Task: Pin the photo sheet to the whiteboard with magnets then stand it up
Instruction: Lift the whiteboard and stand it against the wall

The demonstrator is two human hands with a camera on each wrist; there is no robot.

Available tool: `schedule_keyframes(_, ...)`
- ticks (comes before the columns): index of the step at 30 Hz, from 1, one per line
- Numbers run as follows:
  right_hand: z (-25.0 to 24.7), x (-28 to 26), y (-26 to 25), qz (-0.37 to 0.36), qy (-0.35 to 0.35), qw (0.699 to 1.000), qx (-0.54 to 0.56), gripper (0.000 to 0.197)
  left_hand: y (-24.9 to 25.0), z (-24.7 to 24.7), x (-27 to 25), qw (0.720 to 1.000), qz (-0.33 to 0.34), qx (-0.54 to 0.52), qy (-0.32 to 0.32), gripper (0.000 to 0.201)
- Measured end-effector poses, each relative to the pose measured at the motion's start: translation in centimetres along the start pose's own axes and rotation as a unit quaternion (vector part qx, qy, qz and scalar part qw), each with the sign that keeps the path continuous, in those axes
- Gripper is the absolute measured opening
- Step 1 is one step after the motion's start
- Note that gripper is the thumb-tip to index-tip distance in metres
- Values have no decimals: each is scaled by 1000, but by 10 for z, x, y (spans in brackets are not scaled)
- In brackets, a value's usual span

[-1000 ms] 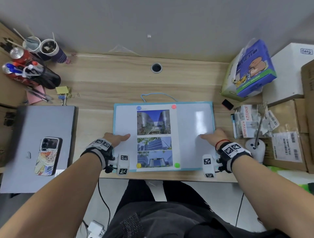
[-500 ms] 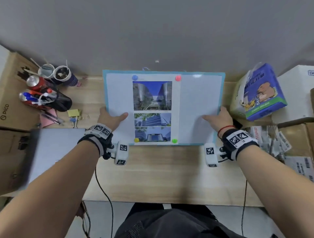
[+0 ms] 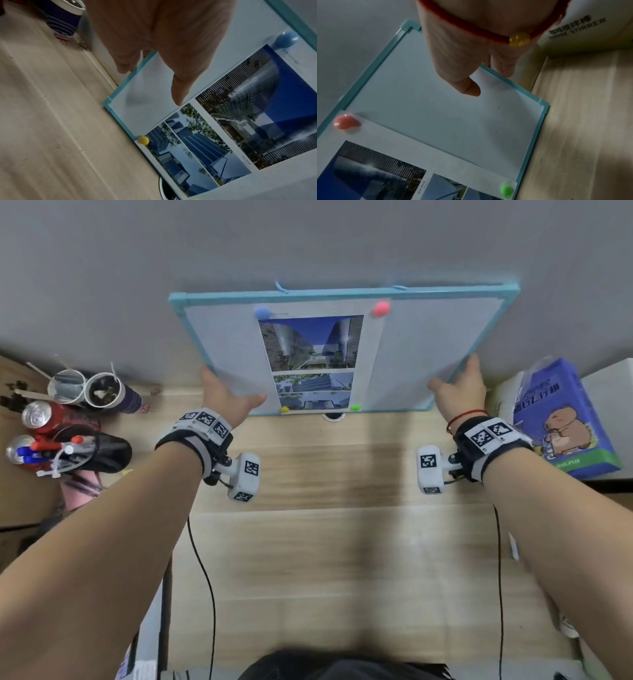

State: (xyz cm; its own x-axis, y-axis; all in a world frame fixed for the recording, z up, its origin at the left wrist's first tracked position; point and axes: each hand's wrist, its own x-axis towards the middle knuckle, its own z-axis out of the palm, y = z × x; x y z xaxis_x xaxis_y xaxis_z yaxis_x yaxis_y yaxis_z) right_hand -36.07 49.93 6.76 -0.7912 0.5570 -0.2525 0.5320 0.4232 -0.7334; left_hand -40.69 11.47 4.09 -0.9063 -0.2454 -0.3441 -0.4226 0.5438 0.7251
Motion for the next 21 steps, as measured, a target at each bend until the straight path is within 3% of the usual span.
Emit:
schedule_keyframes(5,5,8,-2,-12,17,1000,-3,62,1,8,10,1000,23,-5,7,101)
schedule_keyframes(11,8,10,5,-25,19,999,-7,73,1,10,6,1000,7,-1,8,126)
schedule_keyframes(17,6,7,4,-32,29,999,-17,61,1,9,5,999,16,18,23,110)
schedule_keyframes(21,7,6,5,-27,22,999,-19,80,9,4,0,1000,9,23,8,113)
